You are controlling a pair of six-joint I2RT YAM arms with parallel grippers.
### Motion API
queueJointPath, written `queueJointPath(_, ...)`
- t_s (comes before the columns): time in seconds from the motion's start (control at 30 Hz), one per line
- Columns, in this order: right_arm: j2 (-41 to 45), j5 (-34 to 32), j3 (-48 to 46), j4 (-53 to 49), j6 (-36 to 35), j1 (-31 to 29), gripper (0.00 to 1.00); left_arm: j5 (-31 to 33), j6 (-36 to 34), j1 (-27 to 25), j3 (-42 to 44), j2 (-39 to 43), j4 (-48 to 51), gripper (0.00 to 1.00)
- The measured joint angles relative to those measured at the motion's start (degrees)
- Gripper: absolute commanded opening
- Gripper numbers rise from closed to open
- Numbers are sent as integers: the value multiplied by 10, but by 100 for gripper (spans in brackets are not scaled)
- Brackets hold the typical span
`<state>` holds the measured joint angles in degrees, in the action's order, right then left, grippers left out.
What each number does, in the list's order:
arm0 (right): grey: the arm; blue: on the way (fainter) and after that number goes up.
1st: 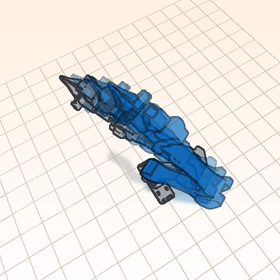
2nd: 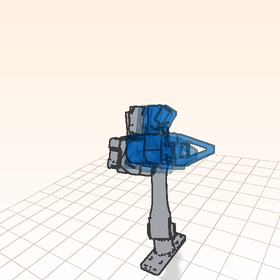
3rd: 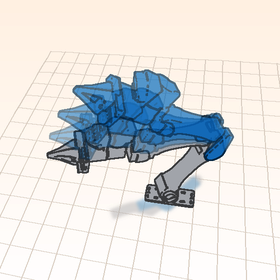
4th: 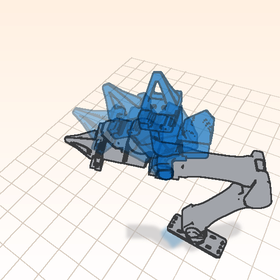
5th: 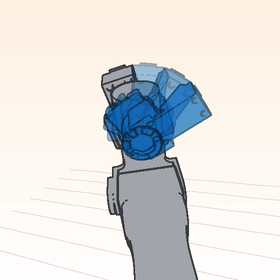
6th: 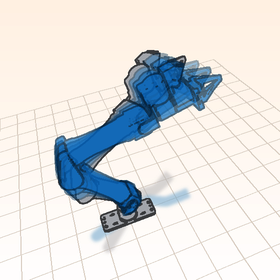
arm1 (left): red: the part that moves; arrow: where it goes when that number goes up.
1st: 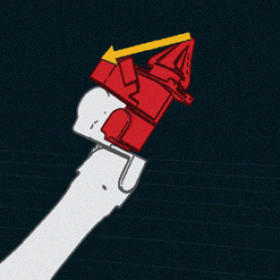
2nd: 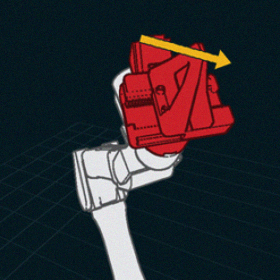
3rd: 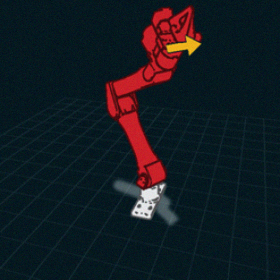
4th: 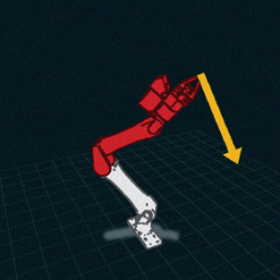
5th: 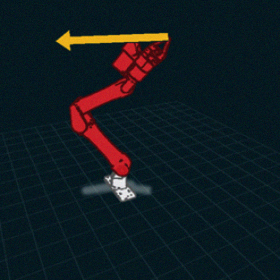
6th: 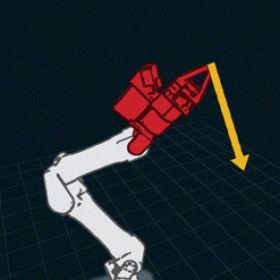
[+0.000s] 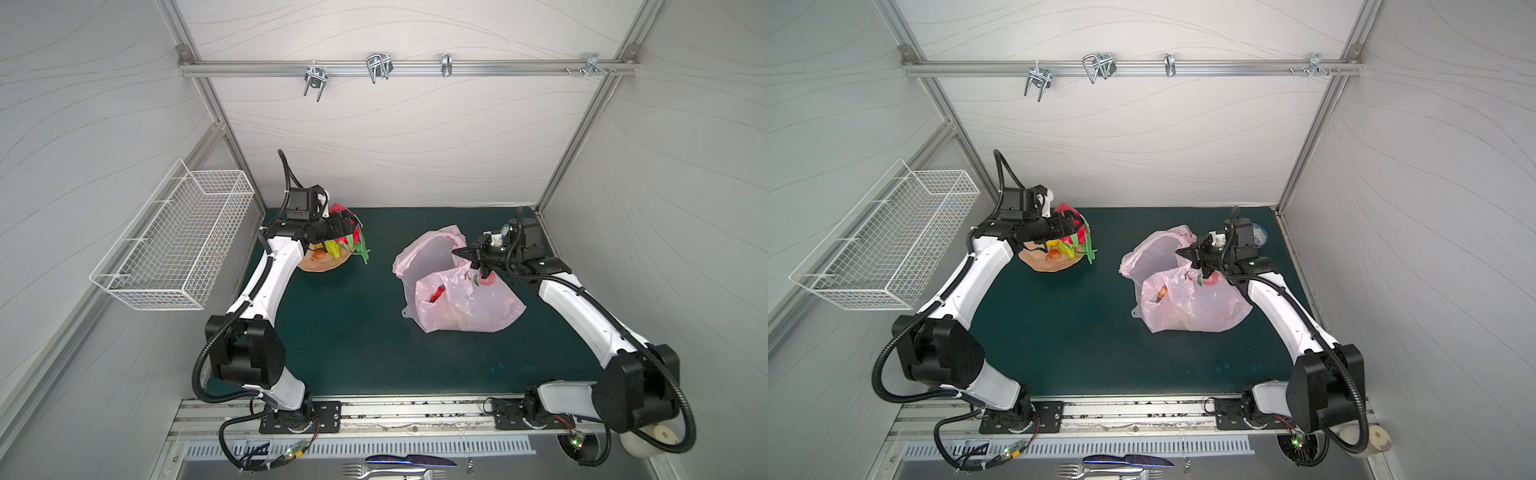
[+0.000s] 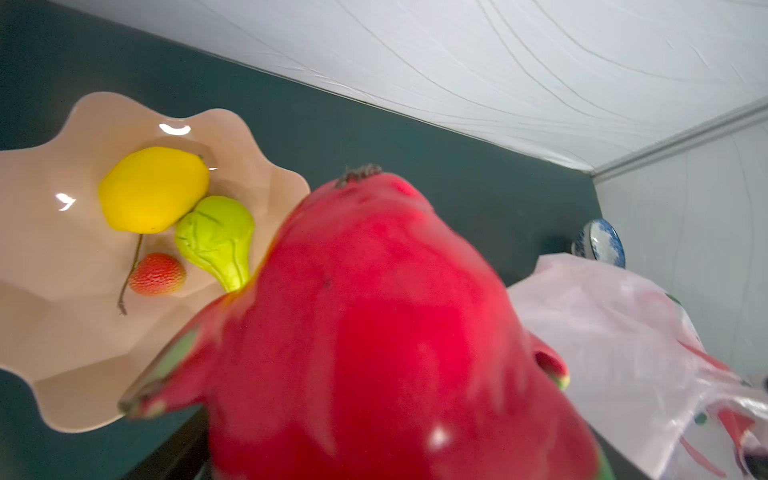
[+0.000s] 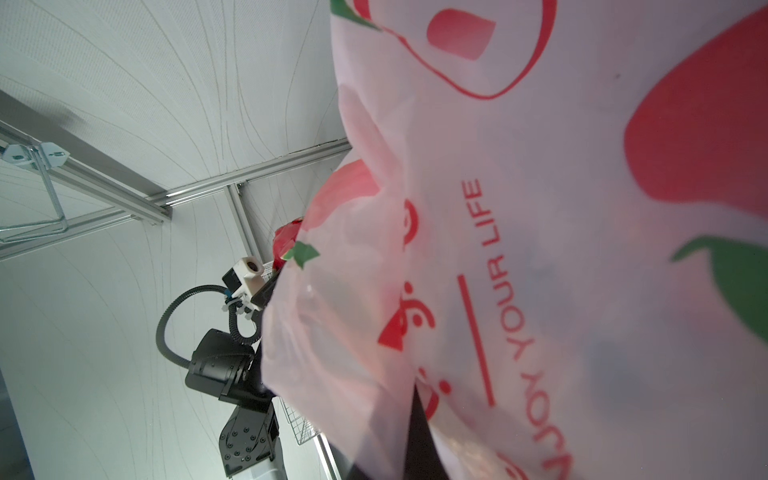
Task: Place the fruits into the plastic bag
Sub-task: 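Lift the dragon fruit with the left gripper and carry it toward the bag, then lower the dragon fruit into the bag mouth held by the right gripper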
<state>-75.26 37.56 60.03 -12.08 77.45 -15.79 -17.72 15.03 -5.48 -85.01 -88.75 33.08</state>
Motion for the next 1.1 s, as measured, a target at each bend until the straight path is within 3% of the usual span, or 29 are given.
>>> queueJointPath(0.73, -16, 29, 0, 0, -11, -1, 0, 51, -209, -244, 51, 125, 105, 7)
queueJointPath(1.1, -17, 35, 0, 0, -14, -3, 0, 64, -242, -269, 72, 102, 111, 6)
